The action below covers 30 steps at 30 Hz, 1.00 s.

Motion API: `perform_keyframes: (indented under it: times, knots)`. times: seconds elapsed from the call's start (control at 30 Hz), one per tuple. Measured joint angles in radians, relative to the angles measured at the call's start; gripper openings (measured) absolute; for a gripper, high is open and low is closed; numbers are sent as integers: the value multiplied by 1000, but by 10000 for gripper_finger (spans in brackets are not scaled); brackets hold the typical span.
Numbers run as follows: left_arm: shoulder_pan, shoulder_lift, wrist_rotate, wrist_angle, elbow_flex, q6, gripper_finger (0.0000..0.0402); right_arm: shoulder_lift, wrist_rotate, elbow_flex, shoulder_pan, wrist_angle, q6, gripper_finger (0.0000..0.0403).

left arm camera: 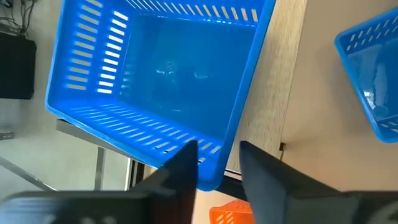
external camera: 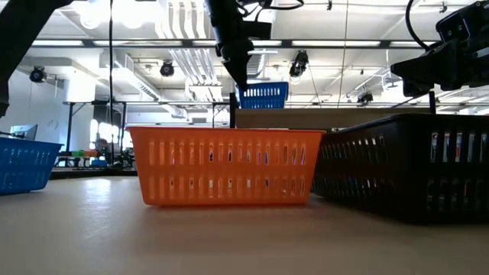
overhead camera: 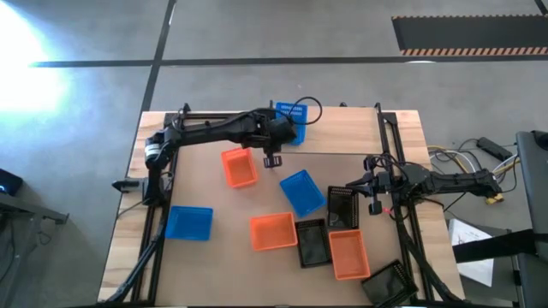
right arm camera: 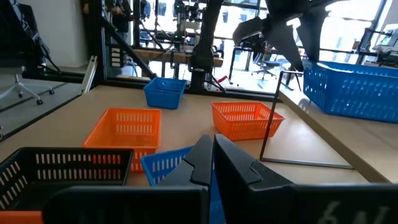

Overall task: Stack baskets on shelf by color
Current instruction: Put the top blue bin on the shelf

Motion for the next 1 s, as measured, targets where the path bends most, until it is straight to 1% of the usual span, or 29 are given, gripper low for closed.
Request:
perform_keyframes:
  times: [0.13, 0.23, 0.3, 0.33, 0.47, 0.57, 0.73, 0.83, 1.0]
  knots:
    - [0, -14, 0, -4, 14, -1, 158, 0, 0, 0, 0, 0, 0, 9]
    - [0, -52, 5, -6, 50, -1, 181, 0, 0, 0, 0, 0, 0, 9]
    - [0, -79, 32, 0, 64, -2, 189, 0, 0, 0, 0, 0, 0, 9]
    - [4, -90, 63, 6, 65, -3, 190, 0, 0, 0, 0, 0, 0, 9]
    - [45, -99, 213, 49, 42, -3, 184, 0, 0, 0, 0, 0, 0, 9]
    - [83, -91, 270, 90, 21, 0, 174, 0, 0, 0, 0, 0, 0, 9]
    - [98, -70, 286, 103, 0, 19, 162, 0, 0, 0, 0, 0, 0, 9]
    - [98, -71, 306, 132, -34, 40, 155, 0, 0, 0, 0, 0, 0, 9]
    - [99, -70, 308, 176, -87, 36, 136, 0, 0, 0, 0, 0, 0, 9]
